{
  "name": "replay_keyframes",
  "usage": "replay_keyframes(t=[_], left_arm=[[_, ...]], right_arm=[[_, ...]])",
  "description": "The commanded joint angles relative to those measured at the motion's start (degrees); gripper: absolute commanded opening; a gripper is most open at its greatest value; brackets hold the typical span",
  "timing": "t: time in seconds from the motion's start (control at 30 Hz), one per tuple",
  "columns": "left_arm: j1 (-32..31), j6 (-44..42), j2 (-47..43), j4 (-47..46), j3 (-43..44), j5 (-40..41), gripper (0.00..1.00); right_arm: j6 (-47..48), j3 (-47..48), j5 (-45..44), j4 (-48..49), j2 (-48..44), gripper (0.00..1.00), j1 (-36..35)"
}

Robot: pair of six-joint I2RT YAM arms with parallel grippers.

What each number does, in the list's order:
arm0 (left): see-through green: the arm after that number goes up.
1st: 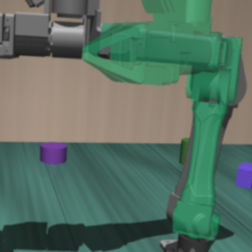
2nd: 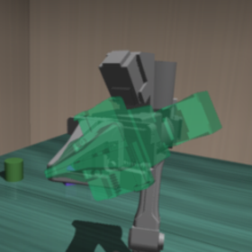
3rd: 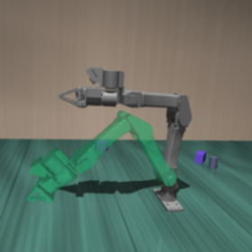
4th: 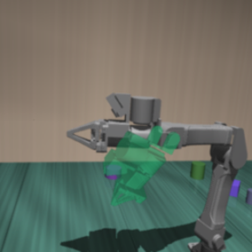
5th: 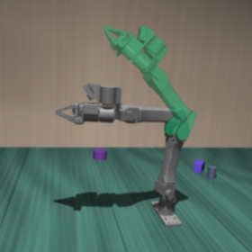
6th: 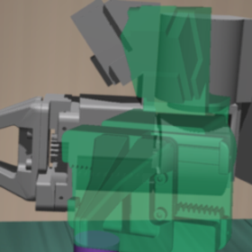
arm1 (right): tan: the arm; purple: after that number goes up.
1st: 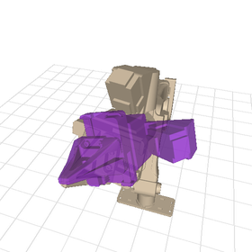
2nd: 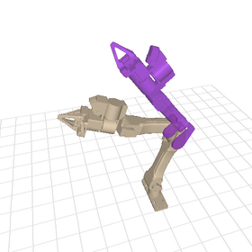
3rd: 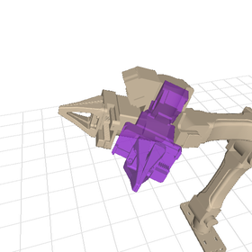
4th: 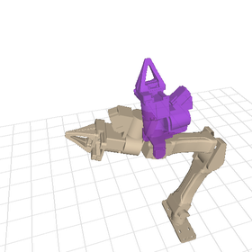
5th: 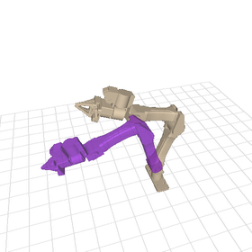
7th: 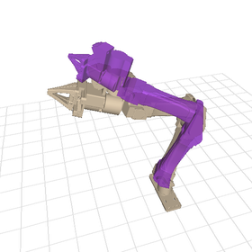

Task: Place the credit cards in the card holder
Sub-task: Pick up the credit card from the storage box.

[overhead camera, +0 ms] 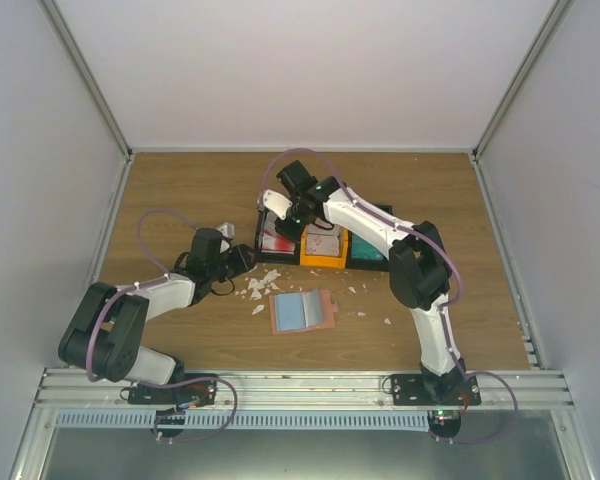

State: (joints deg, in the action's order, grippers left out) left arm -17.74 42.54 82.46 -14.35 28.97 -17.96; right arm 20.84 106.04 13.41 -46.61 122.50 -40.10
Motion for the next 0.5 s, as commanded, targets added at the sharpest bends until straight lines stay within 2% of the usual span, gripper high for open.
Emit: replay_keyframes(t=[0.0, 0.27, 0.47], left_arm=[[0.5, -1.3, -3.5, -2.4, -0.8, 0.9, 0.39], [0.4, -1.1, -6.9, -3.2, -0.4, -1.1, 0.56], [0.4, -1.2, -7.1, -4.6, 1.0, -5.0, 0.71]], right_arm=[[-6.3, -0.5, -1.3, 4.2, -3.2, 0.0, 1.6], [-15.6, -3.5, 3.3, 8.4, -5.7, 0.0, 3.7], [-28.1, -9.7, 13.1, 16.0, -9.5, 0.01, 8.5]])
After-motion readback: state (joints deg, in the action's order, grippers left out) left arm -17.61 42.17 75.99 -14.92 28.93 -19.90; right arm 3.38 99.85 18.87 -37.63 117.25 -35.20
